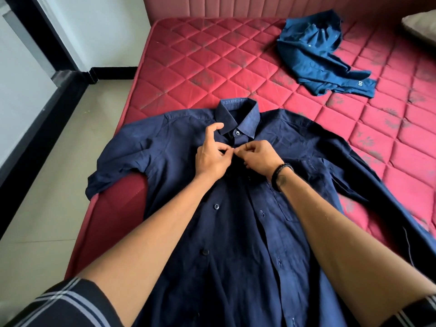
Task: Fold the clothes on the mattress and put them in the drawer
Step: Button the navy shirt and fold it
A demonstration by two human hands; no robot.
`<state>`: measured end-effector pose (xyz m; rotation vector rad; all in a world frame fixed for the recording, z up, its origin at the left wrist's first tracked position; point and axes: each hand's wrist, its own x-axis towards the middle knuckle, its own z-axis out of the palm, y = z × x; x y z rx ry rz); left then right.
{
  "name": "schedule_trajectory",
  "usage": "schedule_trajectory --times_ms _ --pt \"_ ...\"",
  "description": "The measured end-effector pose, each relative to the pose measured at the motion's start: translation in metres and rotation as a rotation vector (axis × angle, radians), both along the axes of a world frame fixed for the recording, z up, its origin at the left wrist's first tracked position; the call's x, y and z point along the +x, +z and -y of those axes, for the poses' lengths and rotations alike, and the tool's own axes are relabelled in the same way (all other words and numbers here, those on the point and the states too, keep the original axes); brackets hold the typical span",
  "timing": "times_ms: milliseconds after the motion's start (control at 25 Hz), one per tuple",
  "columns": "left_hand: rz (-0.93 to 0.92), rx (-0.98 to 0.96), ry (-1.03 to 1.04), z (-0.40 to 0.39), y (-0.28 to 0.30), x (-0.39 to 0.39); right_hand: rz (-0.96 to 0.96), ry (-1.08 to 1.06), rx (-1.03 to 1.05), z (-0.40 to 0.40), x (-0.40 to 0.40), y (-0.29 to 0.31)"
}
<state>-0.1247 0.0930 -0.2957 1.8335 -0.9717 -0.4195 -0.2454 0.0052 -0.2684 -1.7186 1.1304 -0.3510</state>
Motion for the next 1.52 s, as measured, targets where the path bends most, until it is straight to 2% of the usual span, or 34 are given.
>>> schedule_trajectory --times_ms 160,280,360,480,560,720,840,1000,1080,1160,1240,1320,1400,1520 --pt "-0.285 0.018 -0.1 0.001 -0.001 0.013 0.1 -0.042 -0.072 -0.006 -0.005 -0.013" --pt "-0.425 0.038 -0.16 -0.001 0.006 0.02 0.184 -0.039 -0.008 -0.007 -0.007 -0.009" --pt "-0.434 0.032 -0.176 -0.003 0.007 0.019 0.215 -0.053 -0.023 -0.012 -0.01 -0.008" --pt "-0.353 0.038 -0.164 -0.003 0.008 0.016 0.061 -0.182 -0.353 -0.028 -0.01 -0.02" --pt "-0.349 0.03 -0.163 -0.004 0.008 0.015 0.036 -0.24 -0.472 -0.037 -0.008 -0.022" --pt "-0.404 0.041 -0.108 0.0 0.006 0.017 0.059 -0.251 -0.455 -0.037 -0.006 -0.021" --pt "-0.469 0.026 -0.106 0.0 0.01 0.017 0.118 -0.195 -0.299 -0.028 -0.009 -0.023" --pt "-0.292 0.018 -0.202 -0.007 0.004 0.015 0.278 -0.067 0.095 -0.01 -0.019 -0.007" --pt "-0.147 -0.017 -0.162 -0.008 -0.001 0.01 0.253 -0.023 0.185 -0.003 -0.024 0.003" --pt "0.075 -0.081 -0.057 -0.007 -0.003 0.0 0.196 -0.003 0.187 -0.001 -0.024 0.004" --pt "0.264 -0.099 0.018 -0.006 -0.004 -0.007 0.199 -0.046 0.133 -0.005 -0.022 0.002" --pt "0.351 -0.082 0.033 -0.011 0.005 -0.011 0.158 -0.058 -0.011 -0.017 -0.021 0.005" --pt "0.431 0.026 -0.031 -0.031 0.014 -0.02 -0.027 0.049 -0.236 -0.039 -0.027 0.01" --pt "0.583 0.286 -0.174 -0.111 0.004 -0.062 -0.266 0.274 -0.513 -0.113 -0.065 0.002"
